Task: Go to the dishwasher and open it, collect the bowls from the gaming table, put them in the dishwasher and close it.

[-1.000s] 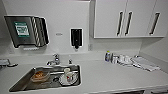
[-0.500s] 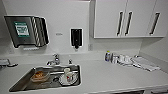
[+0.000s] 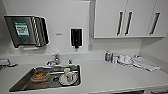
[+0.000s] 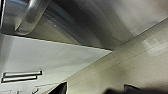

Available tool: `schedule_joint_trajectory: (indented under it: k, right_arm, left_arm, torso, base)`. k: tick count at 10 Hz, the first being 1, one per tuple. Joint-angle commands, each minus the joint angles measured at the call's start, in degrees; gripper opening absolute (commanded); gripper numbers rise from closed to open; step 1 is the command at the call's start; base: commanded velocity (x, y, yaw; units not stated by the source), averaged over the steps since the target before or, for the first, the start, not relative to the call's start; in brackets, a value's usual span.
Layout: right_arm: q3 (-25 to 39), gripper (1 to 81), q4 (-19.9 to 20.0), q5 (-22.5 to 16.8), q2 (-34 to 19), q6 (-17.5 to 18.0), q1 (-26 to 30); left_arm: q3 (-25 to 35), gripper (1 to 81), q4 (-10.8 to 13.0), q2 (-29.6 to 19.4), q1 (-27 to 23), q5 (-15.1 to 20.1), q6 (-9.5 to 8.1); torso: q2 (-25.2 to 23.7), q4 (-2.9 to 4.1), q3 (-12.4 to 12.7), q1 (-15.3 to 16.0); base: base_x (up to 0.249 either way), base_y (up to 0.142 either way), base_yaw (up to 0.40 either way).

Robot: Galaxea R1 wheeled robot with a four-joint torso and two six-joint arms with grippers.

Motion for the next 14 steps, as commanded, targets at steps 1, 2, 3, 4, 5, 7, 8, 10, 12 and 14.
schedule_joint_trajectory:
  k: [1,2,3,4,5,7,8,10,12,14]
  right_arm:
    - [3.16,81.1,7.61,-2.42,-4.75,0.03,8.79]
    - [3.42,81.1,9.9,-2.42,-5.54,0.03,9.84]
    - [3.42,81.1,11.68,-2.42,-6.25,0.03,11.07]
    - [3.51,81.1,13.78,-2.51,-7.04,-0.06,12.48]
    - [3.51,81.1,15.37,-2.51,-7.39,-0.06,13.88]
    - [3.43,81.1,18.34,-2.42,-7.13,0.03,15.82]
    - [3.25,81.1,20.47,-1.98,-7.04,0.03,16.52]
    - [1.67,81.1,22.92,-1.89,-6.17,-0.06,17.49]
    - [-1.58,81.1,24.42,-2.06,-4.24,-0.05,18.37]
    - [-5.88,81.1,25.82,-2.51,-2.12,-0.06,19.95]
  left_arm:
    - [-1.85,81.1,0.14,0.07,-3.24,2.0,0.31]
    - [-2.56,81.1,0.14,0.44,-3.24,2.0,0.31]
    - [-2.82,81.1,0.14,0.7,-3.24,2.0,0.31]
    - [-2.65,81.1,0.14,0.7,-3.24,2.0,0.31]
    - [-2.56,81.1,0.14,0.7,-3.24,2.0,0.31]
    - [-2.38,81.1,0.14,0.7,-3.24,2.0,0.31]
    - [-2.38,81.1,0.14,0.7,-3.24,1.91,0.31]
    - [-2.38,81.1,0.05,0.52,-3.24,0.86,0.31]
    - [-2.38,81.1,0.05,0.44,-3.32,0.95,0.31]
    - [-2.38,81.1,0.05,0.52,-3.24,0.95,0.31]
  torso:
    - [0.0,0.0,0.0,0.0]
    - [0.0,0.0,-0.02,0.0]
    - [0.0,0.0,-0.02,0.0]
    - [0.0,0.0,-0.02,0.0]
    - [0.0,0.0,-0.02,0.0]
    - [0.0,0.0,-0.02,0.0]
    - [0.0,0.0,-0.02,0.0]
    - [0.0,0.0,-0.02,0.0]
    - [0.0,0.0,-0.02,0.0]
    - [0.0,0.0,-0.02,0.02]
  base:
    - [0.0,0.0,0.0]
    - [0.0,0.0,0.0]
    - [0.0,0.0,0.0]
    - [0.0,0.0,0.0]
    - [0.0,0.0,0.0]
    - [0.0,0.0,0.0]
    - [0.0,0.0,0.0]
    - [0.0,0.0,0.0]
    - [0.0,0.0,0.0]
    - [0.0,0.0,0.0]
